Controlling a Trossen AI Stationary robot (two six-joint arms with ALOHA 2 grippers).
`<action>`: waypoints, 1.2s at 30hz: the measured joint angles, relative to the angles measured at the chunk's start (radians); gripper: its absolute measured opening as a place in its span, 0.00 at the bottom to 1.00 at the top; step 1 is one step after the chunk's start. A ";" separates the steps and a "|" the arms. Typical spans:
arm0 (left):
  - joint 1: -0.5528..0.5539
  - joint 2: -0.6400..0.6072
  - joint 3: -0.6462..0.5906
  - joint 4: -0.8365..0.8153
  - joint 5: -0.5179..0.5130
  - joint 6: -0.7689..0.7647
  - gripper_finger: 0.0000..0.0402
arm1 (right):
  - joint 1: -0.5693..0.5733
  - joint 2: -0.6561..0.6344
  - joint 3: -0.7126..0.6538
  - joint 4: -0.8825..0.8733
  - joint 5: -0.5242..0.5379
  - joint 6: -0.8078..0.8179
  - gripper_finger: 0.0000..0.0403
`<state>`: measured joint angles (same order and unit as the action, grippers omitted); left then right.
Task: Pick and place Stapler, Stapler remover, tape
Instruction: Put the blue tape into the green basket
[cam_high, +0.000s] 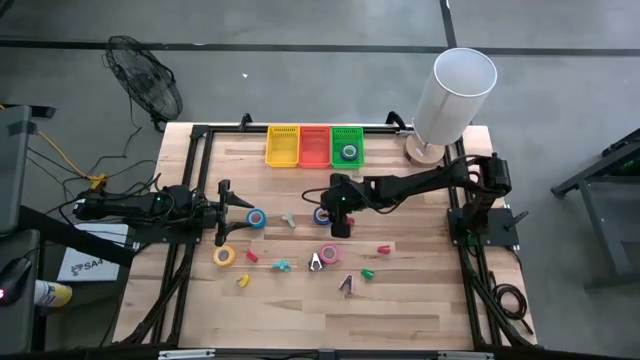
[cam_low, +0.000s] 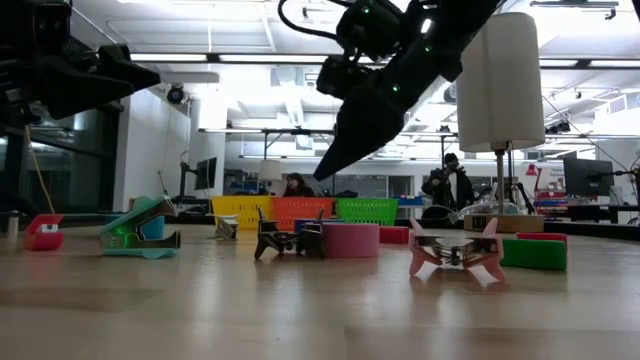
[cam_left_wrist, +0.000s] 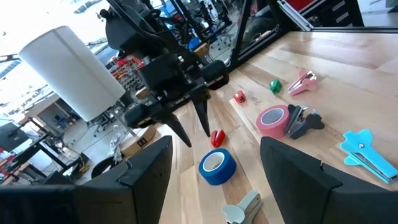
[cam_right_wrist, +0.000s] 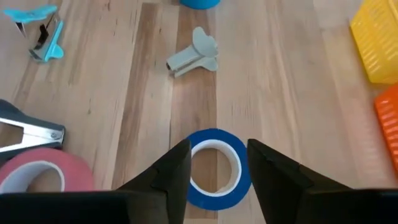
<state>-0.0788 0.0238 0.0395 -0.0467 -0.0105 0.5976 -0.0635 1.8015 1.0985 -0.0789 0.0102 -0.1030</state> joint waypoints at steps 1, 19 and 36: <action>0.000 0.000 0.000 0.000 0.000 0.000 0.59 | 0.000 0.000 0.000 0.001 0.000 0.014 0.41; 0.000 0.000 0.000 0.000 0.000 0.000 0.59 | 0.020 0.039 0.000 -0.013 -0.063 0.069 0.56; 0.000 0.000 0.000 0.000 0.000 0.000 0.59 | 0.021 0.072 0.214 -0.347 -0.017 0.022 0.56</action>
<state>-0.0791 0.0238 0.0395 -0.0463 -0.0105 0.5976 -0.0424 1.8734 1.3124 -0.4258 -0.0065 -0.0807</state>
